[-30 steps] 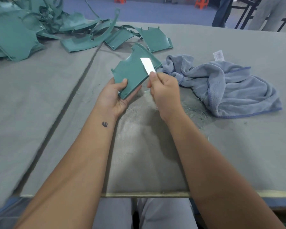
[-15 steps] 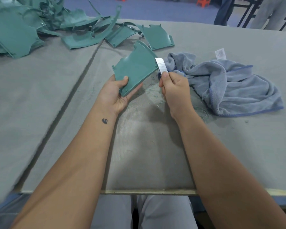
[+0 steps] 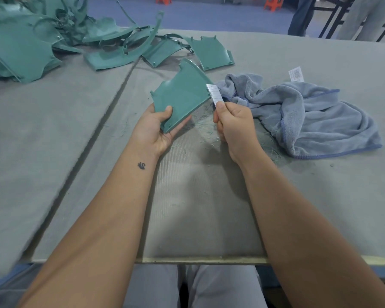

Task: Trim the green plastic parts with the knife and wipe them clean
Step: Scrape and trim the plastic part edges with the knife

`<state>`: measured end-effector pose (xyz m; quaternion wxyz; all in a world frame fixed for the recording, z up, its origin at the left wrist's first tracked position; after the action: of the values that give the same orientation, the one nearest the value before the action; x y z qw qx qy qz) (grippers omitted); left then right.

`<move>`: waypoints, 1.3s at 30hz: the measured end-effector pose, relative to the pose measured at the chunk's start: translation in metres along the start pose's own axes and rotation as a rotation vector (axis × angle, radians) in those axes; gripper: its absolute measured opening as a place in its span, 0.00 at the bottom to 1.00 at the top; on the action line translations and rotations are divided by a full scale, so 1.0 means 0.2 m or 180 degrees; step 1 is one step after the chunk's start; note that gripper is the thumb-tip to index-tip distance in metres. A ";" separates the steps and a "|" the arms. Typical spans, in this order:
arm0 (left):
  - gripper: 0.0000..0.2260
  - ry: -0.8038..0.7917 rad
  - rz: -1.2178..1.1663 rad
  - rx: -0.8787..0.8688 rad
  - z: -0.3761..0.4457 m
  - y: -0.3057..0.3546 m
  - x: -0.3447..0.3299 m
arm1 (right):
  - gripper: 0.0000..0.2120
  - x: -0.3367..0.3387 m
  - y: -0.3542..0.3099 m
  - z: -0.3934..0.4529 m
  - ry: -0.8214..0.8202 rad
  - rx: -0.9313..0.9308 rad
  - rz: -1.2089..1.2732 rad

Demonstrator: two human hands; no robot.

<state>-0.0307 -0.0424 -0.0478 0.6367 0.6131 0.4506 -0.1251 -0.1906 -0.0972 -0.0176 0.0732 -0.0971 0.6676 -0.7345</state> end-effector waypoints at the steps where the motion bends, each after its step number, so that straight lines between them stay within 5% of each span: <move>1: 0.11 0.0008 0.0000 0.0002 0.00 0.00 0.00 | 0.20 0.00 0.00 0.00 -0.0009 -0.0011 0.0015; 9: 0.12 -0.0006 -0.0026 -0.0067 0.00 0.01 0.00 | 0.20 0.00 0.00 0.00 -0.0037 -0.0116 0.0017; 14: 0.11 -0.0059 0.0120 -0.0184 0.00 0.01 -0.03 | 0.20 -0.07 -0.02 -0.03 -0.0130 0.0167 -0.0799; 21: 0.11 -0.0047 -0.0044 -0.0143 0.00 0.01 -0.02 | 0.21 0.00 0.00 -0.02 0.0037 -0.0119 0.0189; 27: 0.11 -0.0029 -0.0079 -0.0144 0.01 0.01 -0.01 | 0.19 -0.08 -0.04 -0.04 -0.0100 0.0226 -0.0874; 39: 0.13 -0.0012 -0.0196 -0.0187 0.00 0.02 -0.02 | 0.19 -0.16 -0.05 -0.08 -0.0580 0.0339 -0.1283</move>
<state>-0.0306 -0.0429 -0.0431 0.6511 0.5798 0.4715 -0.1325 -0.1638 -0.0737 -0.0097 -0.0101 -0.2905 0.5857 -0.7566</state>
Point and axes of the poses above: each hand's wrist, its own z-axis towards the middle knuckle, its own x-axis out of the back of the hand, y = z × x, the point moved 9 cm from there along z, towards the middle knuckle, and after that the axes turned 7 degrees about -x, right-handed, at the moved point
